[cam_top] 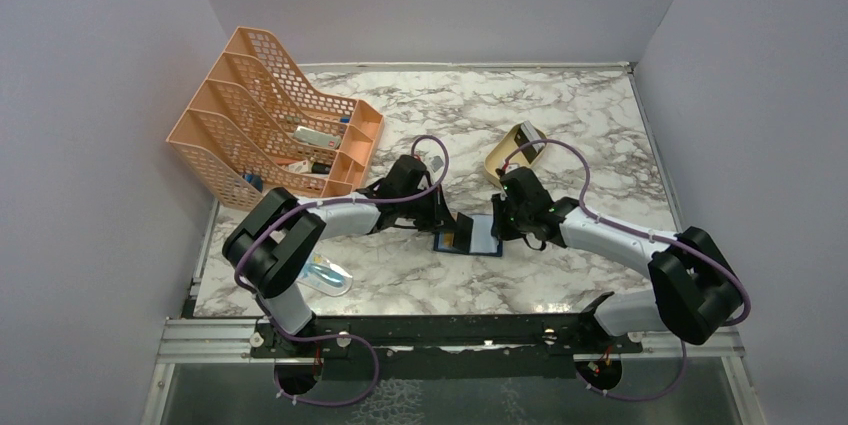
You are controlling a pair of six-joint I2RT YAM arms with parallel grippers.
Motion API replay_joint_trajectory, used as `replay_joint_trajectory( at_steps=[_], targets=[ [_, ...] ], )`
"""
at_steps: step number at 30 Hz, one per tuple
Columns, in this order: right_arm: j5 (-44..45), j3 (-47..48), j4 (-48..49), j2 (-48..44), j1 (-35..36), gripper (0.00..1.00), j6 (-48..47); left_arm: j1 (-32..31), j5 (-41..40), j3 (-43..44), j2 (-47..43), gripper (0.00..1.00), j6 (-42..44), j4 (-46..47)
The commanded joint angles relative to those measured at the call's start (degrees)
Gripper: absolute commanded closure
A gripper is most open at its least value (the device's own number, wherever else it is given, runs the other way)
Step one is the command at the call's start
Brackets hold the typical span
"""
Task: Put the credit cards into the card holder
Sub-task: Insert the credit card into the card holder.
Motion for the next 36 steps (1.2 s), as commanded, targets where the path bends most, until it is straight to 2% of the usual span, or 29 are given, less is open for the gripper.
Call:
replay_joint_trajectory(
  at_steps=[1, 14, 19, 24, 29, 36],
  targets=[
    [2.18, 0.15, -1.15, -0.46, 0.11, 0.80, 0.16, 0.19, 1.75, -0.39, 1.02, 1.00, -1.11, 2.74],
    [3.82, 0.42, -2.78, -2.63, 0.11, 0.84, -0.47, 0.15, 0.20, -0.45, 2.91, 1.00, -1.52, 2.03],
    [4.23, 0.21, -3.11, -1.20, 0.11, 0.75, -0.23, 0.15, 0.61, -0.56, 3.37, 1.00, -1.80, 2.75],
    [5.22, 2.68, -6.03, -3.07, 0.11, 0.73, -0.46, 0.15, 0.34, -0.58, 3.32, 1.00, -1.67, 2.51],
    [6.21, 3.50, -6.75, -3.45, 0.11, 0.79, -0.35, 0.15, 0.24, -0.36, 3.53, 1.00, -1.64, 2.55],
    [4.95, 1.36, -4.21, -0.31, 0.10, 0.81, 0.73, 0.15, 0.81, 1.08, 3.09, 1.00, -1.85, 1.48]
  ],
)
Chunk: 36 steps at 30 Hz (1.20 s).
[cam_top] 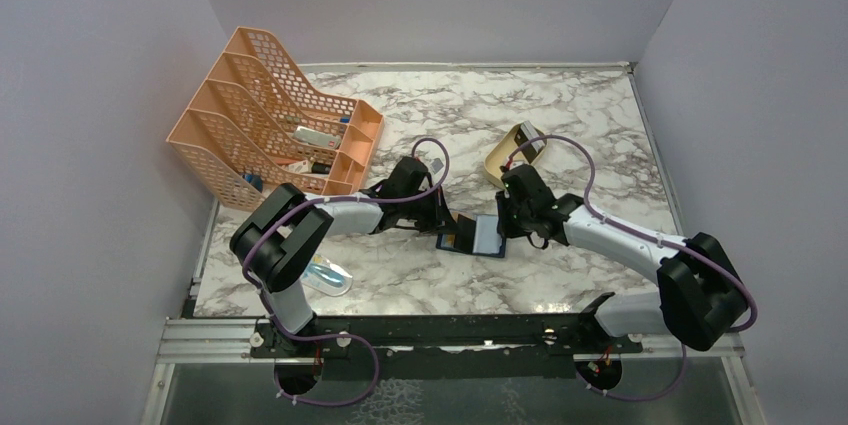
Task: Put the credit cards into the card holder
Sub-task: Insert the credit card into the card holder.
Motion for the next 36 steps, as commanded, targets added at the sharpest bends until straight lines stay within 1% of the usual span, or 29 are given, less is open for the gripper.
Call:
replay_joint_trajectory(
  at_steps=[1, 6, 9, 12, 17, 21, 22, 28, 36],
  targets=[
    [0.86, -0.93, 1.47, 2.13, 0.11, 0.81, 0.91, 0.10, 0.78, 1.40, 0.08, 1.00, 0.04, -0.93],
    [1.41, -1.20, 1.34, 3.81, 0.11, 0.85, 1.30, 0.10, 1.45, 3.39, -1.00, 1.00, -0.19, -3.80],
    [1.98, -1.13, 1.06, 3.54, 0.11, 0.86, 1.16, 0.10, 1.93, 3.79, -3.24, 1.00, -0.64, -3.99],
    [2.21, -1.13, 1.02, 3.05, 0.11, 0.86, 1.17, 0.11, 2.51, 4.11, -3.62, 1.00, -0.85, -4.03],
    [2.04, -1.25, 1.03, 2.96, 0.11, 0.86, 1.18, 0.11, 4.05, 4.19, -2.65, 1.00, -1.75, -2.28],
    [1.68, -1.47, 1.13, 2.59, 0.11, 0.86, 1.20, 0.13, 4.28, 4.49, -1.69, 1.00, -0.85, -2.31],
    [1.70, -1.47, 0.99, 2.59, 0.11, 0.86, 1.20, 0.12, 4.34, 4.53, 0.22, 1.00, -0.69, -2.25],
    [1.82, -1.44, 0.92, 2.32, 0.11, 0.86, 1.15, 0.10, 3.73, 4.55, 3.22, 1.00, 0.93, -2.44],
    [2.13, -1.49, 0.70, 2.31, 0.06, 0.86, 1.43, 0.10, 2.14, 4.67, 4.45, 1.00, 2.98, -4.36]
  ],
)
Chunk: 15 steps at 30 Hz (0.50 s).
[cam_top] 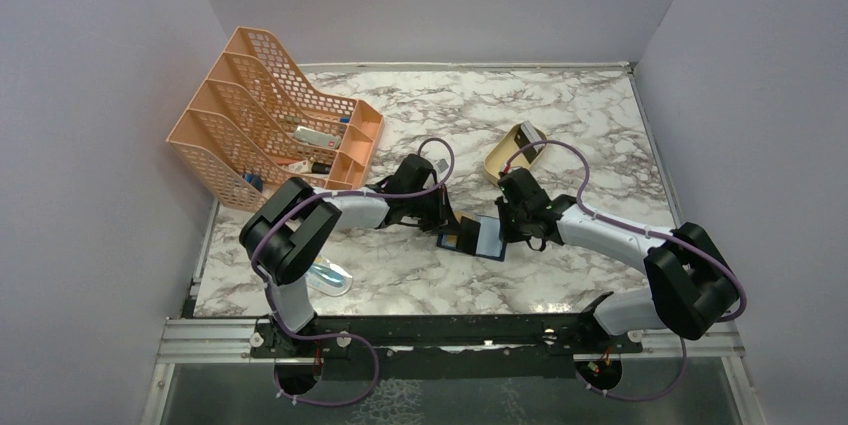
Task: Put the credit cards into the card holder
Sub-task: Insert the credit card into the card holder.
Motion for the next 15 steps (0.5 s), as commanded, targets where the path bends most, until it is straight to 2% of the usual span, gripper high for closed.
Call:
replay_joint_trajectory(
  at_steps=[1, 15],
  targets=[
    [1.74, -0.53, 0.32, -0.99, 0.11, 0.86, 0.92, 0.10, -0.89, 1.09, 1.08, 1.00, 2.52, -1.35],
    [1.44, -0.34, -0.15, -0.20, 0.11, 0.86, 1.87, 0.10, -4.70, 2.57, 3.15, 1.00, 2.33, -1.61]
  ],
)
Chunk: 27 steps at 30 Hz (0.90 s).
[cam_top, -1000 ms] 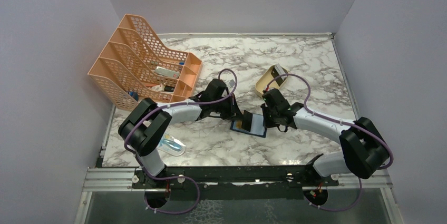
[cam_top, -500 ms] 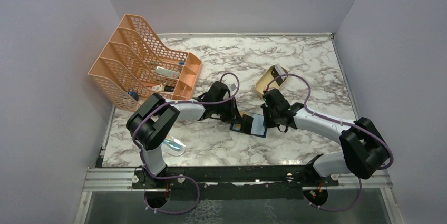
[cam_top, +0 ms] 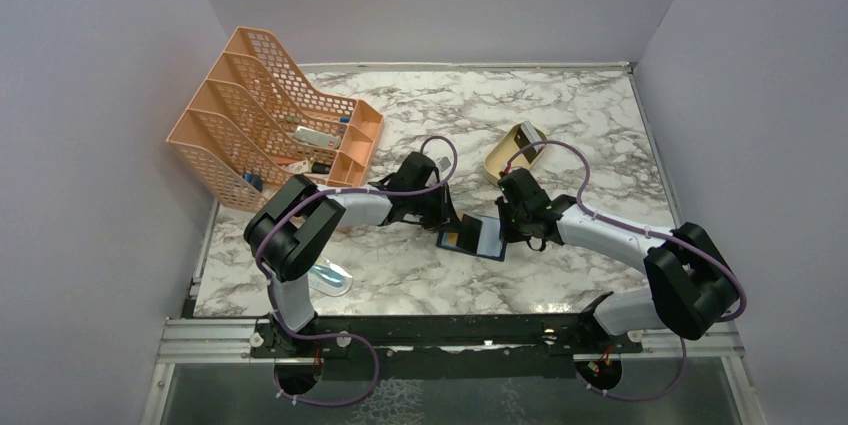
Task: Put the credit cards into the card holder
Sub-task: Insert the credit card into the card holder.
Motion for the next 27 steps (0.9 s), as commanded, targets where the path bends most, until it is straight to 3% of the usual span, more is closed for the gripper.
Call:
replay_joint_trajectory(
  at_steps=[1, 27],
  targets=[
    [1.41, -0.34, -0.15, -0.19, 0.11, 0.86, 1.18, 0.10, -4.09, 0.77, 1.64, 1.00, 1.01, -1.20],
    [0.59, -0.34, 0.06, -0.39, 0.11, 0.87, 4.84, -1.38, -4.74, -3.60, 2.37, 1.00, -4.75, 6.09]
  ],
)
